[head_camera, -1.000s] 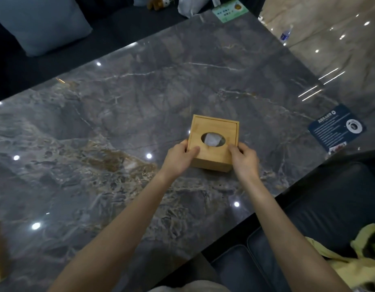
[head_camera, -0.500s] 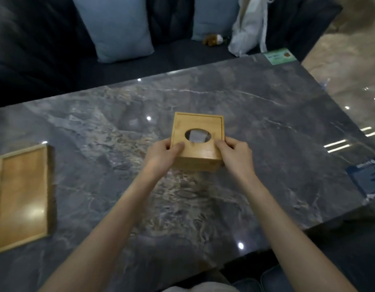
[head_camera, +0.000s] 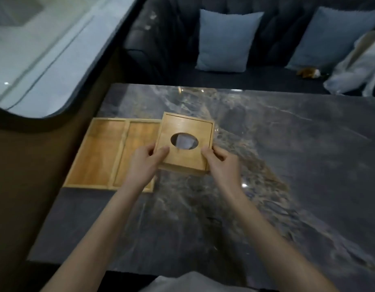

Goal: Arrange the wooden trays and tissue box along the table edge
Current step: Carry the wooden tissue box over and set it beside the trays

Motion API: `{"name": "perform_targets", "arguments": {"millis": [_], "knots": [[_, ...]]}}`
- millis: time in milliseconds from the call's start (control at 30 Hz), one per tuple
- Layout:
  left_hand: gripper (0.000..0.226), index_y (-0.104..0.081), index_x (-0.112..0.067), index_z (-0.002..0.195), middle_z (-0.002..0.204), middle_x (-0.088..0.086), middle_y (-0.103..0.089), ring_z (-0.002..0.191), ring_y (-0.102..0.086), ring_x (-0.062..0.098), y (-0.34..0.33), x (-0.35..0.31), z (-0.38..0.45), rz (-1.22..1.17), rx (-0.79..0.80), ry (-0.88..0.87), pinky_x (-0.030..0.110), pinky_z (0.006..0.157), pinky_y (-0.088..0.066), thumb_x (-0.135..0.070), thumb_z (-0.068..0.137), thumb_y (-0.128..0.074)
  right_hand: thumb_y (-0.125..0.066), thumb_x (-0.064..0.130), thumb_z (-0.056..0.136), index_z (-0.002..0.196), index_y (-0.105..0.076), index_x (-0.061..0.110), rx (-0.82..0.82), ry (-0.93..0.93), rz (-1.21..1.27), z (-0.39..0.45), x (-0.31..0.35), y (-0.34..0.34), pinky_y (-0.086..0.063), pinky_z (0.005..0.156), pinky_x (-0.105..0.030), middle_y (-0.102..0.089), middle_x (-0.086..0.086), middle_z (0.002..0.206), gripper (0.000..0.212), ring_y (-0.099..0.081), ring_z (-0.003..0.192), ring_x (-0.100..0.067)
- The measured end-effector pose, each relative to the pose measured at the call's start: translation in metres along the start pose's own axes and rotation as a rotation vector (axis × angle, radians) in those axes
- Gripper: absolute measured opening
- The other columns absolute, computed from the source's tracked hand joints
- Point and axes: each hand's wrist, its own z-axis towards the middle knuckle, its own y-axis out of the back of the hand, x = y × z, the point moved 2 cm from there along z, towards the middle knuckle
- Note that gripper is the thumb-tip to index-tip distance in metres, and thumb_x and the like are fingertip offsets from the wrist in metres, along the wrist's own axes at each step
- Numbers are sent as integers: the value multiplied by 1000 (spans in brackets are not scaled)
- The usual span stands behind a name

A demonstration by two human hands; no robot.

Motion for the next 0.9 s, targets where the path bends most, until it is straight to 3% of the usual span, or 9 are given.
{"name": "perform_targets", "arguments": {"millis": [133, 233, 333, 433, 500, 600, 667, 733, 900], "knots": [[16, -65, -19, 91, 77, -8, -61, 80, -59, 14, 65, 40, -10, -6, -51, 70, 21, 62, -40, -30, 89, -53, -58, 21, 87, 120, -62, 13, 88, -5, 88, -26, 6, -73, -51, 77, -19, -60, 24, 83, 34, -58, 80, 4], [31, -61, -16, 115, 89, -12, -59, 90, -58, 12, 107, 67, -19, -16, -135, 148, 24, 71, -41, -32, 90, -51, -57, 21, 88, 115, -65, 14, 149, -5, 112, -51, 4, -121, -55, 82, -26, -66, 16, 88, 29, -64, 88, -6], [21, -62, -23, 103, 87, -11, -58, 98, -60, 19, 142, 95, -32, -62, -121, 201, 31, 79, -49, -33, 91, -49, -58, 22, 87, 116, -60, 22, 204, -29, 128, -71, 0, -161, -53, 85, -26, -64, 19, 92, 29, -62, 88, -3], [37, -56, -15, 122, 91, -10, -60, 97, -60, 16, 174, 129, -45, -115, -158, 282, 24, 72, -48, -34, 90, -50, -59, 26, 87, 124, -57, 18, 261, -35, 46, -88, -6, -200, -49, 94, -27, -63, 17, 104, 38, -59, 99, -4], [42, -52, -15, 128, 94, -9, -60, 95, -58, 11, 185, 147, -52, -126, -170, 344, 27, 78, -49, -34, 90, -50, -59, 27, 87, 120, -60, 22, 299, -38, 62, -98, -13, -216, -51, 83, -17, -62, 21, 96, 33, -60, 95, 1], [44, -50, -15, 130, 103, -4, -59, 108, -55, 18, 202, 172, -63, -139, -187, 412, 37, 97, -44, -33, 90, -51, -60, 29, 86, 111, -59, 29, 343, -97, 35, -114, -27, -241, -51, 73, -9, -60, 21, 91, 25, -60, 90, 3], [42, -51, -15, 129, 106, -2, -59, 111, -54, 19, 211, 189, -67, -159, -201, 442, 36, 96, -42, -30, 90, -51, -60, 31, 85, 96, -57, 34, 372, -163, 26, -125, -40, -255, -57, 82, -28, -61, 20, 90, 12, -62, 93, -3], [41, -51, -15, 129, 106, -1, -58, 108, -53, 17, 215, 202, -71, -158, -214, 468, 36, 96, -42, -29, 90, -51, -61, 31, 85, 87, -52, 39, 399, -205, 22, -135, -49, -266, -56, 87, -42, -61, 20, 88, 12, -63, 93, -6], [43, -49, -16, 130, 105, -7, -54, 108, -49, 14, 218, 230, -83, -169, -227, 516, 33, 94, -39, -30, 90, -51, -60, 28, 85, 110, -55, 24, 417, -212, -37, -145, -56, -280, -55, 89, -43, -59, 21, 88, 25, -62, 97, -11]]}}
